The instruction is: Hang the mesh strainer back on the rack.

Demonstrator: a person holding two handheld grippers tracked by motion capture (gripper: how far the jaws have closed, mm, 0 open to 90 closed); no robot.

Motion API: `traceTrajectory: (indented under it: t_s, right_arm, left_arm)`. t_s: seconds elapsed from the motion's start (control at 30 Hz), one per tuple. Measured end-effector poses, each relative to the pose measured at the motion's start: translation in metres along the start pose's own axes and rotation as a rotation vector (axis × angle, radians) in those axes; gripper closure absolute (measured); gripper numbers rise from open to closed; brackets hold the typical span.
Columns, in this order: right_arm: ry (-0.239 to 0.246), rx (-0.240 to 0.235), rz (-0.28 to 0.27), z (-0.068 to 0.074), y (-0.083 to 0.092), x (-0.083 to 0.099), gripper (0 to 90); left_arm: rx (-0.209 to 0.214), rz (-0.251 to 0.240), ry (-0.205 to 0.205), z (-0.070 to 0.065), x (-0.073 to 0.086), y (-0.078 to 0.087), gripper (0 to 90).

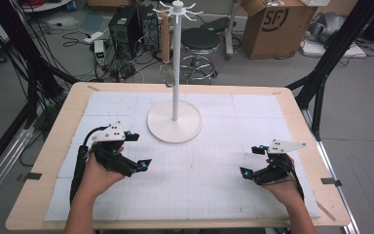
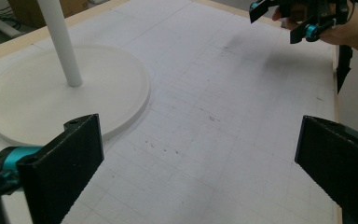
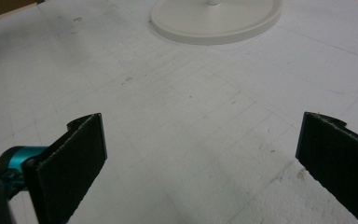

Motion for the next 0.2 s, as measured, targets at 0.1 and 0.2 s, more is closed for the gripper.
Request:
traceTrajectory:
  t_s: [0.1,0.2]
  right_arm:
    - [0.002,0.0,0.0,-0.0002,-0.0002,0.0,0.5]
    - [0.0,0.001,0.0,-0.0002,-0.0001,0.0,0.5]
  left_arm:
    - [-0.004,0.007,0.003,0.0008,0.0019,-0.0008,1.6]
    - [-0.002,0.012,0.006,0.0018,0.0035,-0.0012,1.6]
Point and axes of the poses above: each handheld gripper's, and its own axes: y roughly backward along the jaws, x roughly out of its underside, z roughly to its left, the point moved 5 cm from there along -y, roughly forward along the jaws, and after that the axes turned 13 degrees about -z, right-handed, at the moved point
